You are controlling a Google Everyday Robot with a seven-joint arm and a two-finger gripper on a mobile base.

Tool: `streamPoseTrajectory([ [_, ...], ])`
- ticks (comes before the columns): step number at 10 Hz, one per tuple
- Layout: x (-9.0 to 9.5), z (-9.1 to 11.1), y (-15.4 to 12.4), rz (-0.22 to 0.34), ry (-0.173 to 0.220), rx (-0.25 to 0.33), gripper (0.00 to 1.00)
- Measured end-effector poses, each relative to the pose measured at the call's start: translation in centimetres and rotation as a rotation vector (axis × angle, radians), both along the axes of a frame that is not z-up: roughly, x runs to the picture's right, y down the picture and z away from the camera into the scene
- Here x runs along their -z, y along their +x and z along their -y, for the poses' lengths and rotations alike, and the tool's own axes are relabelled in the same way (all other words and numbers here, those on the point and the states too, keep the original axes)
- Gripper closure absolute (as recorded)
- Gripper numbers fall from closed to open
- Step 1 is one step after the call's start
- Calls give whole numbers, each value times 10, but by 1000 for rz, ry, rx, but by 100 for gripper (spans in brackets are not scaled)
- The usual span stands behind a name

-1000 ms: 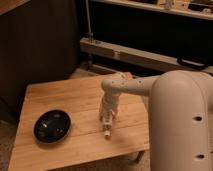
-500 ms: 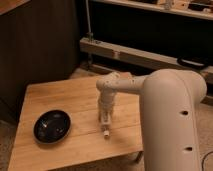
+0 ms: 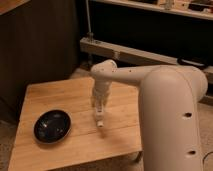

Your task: Place the bottle in the ceramic bowl

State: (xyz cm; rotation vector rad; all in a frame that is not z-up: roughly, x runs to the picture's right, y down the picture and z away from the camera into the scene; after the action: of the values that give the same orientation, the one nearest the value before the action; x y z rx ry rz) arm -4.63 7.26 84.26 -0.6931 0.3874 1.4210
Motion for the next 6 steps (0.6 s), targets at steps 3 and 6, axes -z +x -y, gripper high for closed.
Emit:
streamPoseTrajectory([
  [3, 6, 26, -42, 120, 53, -14, 100],
  [6, 24, 28, -76, 247, 98, -61, 100],
])
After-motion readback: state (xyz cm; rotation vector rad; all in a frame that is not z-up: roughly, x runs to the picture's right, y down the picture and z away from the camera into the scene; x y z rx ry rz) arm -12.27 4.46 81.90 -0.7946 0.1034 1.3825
